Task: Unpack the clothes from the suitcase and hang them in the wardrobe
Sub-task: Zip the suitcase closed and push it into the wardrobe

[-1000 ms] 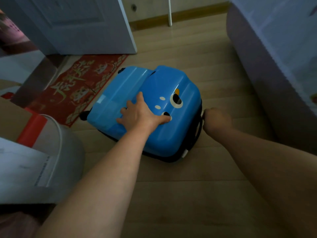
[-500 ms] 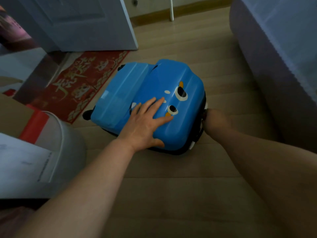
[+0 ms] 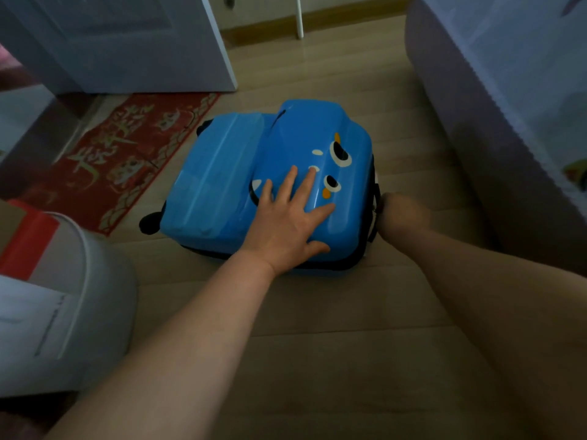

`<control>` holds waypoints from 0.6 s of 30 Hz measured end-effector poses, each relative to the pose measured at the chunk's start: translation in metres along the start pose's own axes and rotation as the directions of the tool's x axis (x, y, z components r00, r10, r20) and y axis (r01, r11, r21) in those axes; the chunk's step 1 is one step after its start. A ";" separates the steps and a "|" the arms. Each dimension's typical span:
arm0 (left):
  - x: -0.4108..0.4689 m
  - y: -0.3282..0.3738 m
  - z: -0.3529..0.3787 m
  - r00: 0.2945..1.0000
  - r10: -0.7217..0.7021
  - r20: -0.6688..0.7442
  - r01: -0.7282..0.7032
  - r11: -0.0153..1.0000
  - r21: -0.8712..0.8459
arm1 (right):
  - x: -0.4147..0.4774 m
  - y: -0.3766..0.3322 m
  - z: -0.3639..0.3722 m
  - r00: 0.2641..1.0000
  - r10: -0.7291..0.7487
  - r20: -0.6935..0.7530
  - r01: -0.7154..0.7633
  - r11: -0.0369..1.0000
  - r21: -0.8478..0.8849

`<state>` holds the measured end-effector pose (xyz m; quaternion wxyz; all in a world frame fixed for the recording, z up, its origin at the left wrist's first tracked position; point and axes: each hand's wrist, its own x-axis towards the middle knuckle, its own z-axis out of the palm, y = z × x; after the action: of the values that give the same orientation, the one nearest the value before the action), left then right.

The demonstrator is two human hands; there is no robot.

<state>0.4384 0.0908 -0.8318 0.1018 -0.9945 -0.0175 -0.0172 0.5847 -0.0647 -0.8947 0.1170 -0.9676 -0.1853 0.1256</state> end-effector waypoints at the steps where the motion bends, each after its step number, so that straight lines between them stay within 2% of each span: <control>1: 0.004 0.003 0.000 1.000 -0.008 -0.005 0.008 1.000 0.001 | 0.000 0.001 0.000 1.000 -0.003 0.002 0.003 1.000 -0.008; 4: 0.019 0.013 0.001 0.998 -0.053 0.020 0.053 0.999 -0.004 | -0.001 0.004 0.002 1.000 -0.007 -0.015 0.007 1.000 0.013; 12: 0.051 0.042 0.003 0.987 -0.161 -0.030 0.159 0.986 -0.052 | -0.003 0.025 -0.008 1.000 -0.026 0.004 0.026 0.995 0.094; 18: 0.071 0.063 0.004 0.955 -0.287 -0.074 0.277 0.953 -0.119 | -0.010 0.029 -0.010 0.999 -0.034 0.022 0.033 0.999 0.043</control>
<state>0.5114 0.0317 -0.8457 0.0453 -0.9840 -0.1538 -0.0778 0.5883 -0.0962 -0.8911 0.1374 -0.9601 -0.2002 0.1385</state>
